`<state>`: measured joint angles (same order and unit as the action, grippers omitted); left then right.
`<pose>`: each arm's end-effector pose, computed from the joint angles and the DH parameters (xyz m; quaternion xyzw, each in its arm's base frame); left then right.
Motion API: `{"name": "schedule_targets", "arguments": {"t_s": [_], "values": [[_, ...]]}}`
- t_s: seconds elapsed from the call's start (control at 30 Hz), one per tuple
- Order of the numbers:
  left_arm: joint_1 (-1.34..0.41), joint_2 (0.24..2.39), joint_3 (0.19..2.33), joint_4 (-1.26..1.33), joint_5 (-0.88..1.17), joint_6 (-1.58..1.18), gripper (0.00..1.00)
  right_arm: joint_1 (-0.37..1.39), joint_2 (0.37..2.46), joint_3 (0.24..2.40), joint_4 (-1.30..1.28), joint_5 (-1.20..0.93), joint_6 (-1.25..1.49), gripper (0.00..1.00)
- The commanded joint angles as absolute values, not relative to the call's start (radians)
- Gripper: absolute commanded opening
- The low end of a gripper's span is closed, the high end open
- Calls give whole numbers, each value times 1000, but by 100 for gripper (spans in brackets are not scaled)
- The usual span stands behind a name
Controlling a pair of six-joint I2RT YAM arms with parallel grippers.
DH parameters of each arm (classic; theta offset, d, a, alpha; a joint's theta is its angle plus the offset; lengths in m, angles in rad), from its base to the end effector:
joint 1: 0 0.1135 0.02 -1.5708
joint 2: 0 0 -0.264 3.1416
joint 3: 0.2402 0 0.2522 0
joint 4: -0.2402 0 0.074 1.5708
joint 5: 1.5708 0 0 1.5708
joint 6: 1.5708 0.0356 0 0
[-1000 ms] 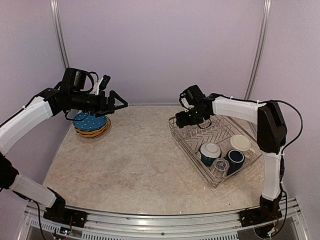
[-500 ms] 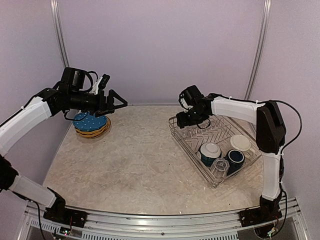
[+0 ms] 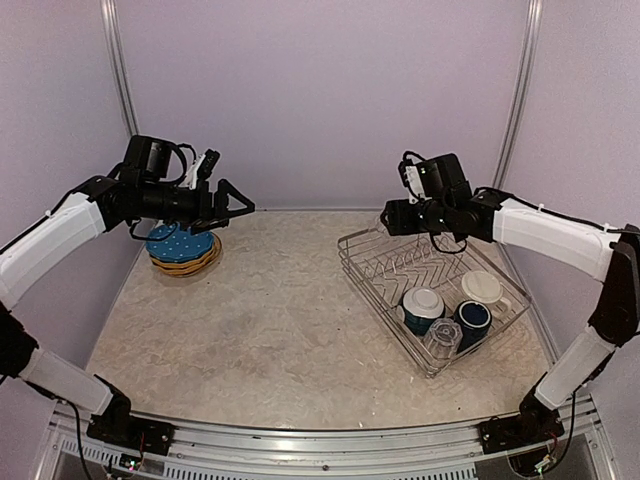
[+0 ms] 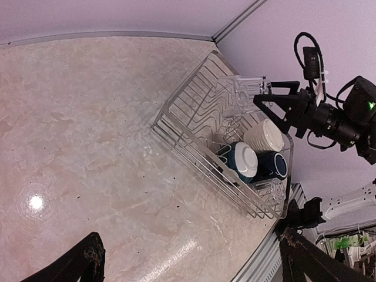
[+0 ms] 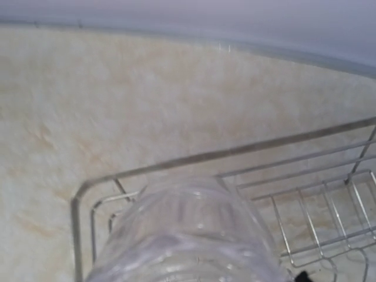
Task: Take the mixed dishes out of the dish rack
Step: Grab the cup from the dish rack, then pass from the right arm to the left
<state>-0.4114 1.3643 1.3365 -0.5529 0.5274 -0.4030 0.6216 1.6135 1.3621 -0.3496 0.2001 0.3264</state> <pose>0.2678 -0.1364 0.3676 0.1274 0.8490 -0.3923 0.3303 0.3076 0.2116 0.3129 -0.0834 0.8776 0.1331 0.4530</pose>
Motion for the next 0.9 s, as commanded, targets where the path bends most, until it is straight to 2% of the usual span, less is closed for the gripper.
{"name": "schedule_targets", "arguments": {"t_s": [0.0, 0.2, 0.4, 0.57, 0.7, 0.87], "values": [[-401, 1384, 1333, -540, 544, -408, 99, 611, 1525, 1254, -232, 201, 381, 0], [-378, 1387, 1321, -511, 611, -439, 99, 588, 1379, 1087, -80, 106, 487, 0], [-332, 1395, 1277, -364, 804, -594, 99, 571, 1230, 856, 293, -106, 637, 0], [-411, 1426, 1237, -148, 889, -809, 99, 572, 1231, 796, 507, -266, 763, 0], [-523, 1481, 1219, 80, 879, -958, 99, 574, 1275, 750, 714, -375, 897, 0], [-594, 1560, 1246, 230, 841, -1041, 95, 613, 1345, 751, 888, -460, 1001, 0]]}}
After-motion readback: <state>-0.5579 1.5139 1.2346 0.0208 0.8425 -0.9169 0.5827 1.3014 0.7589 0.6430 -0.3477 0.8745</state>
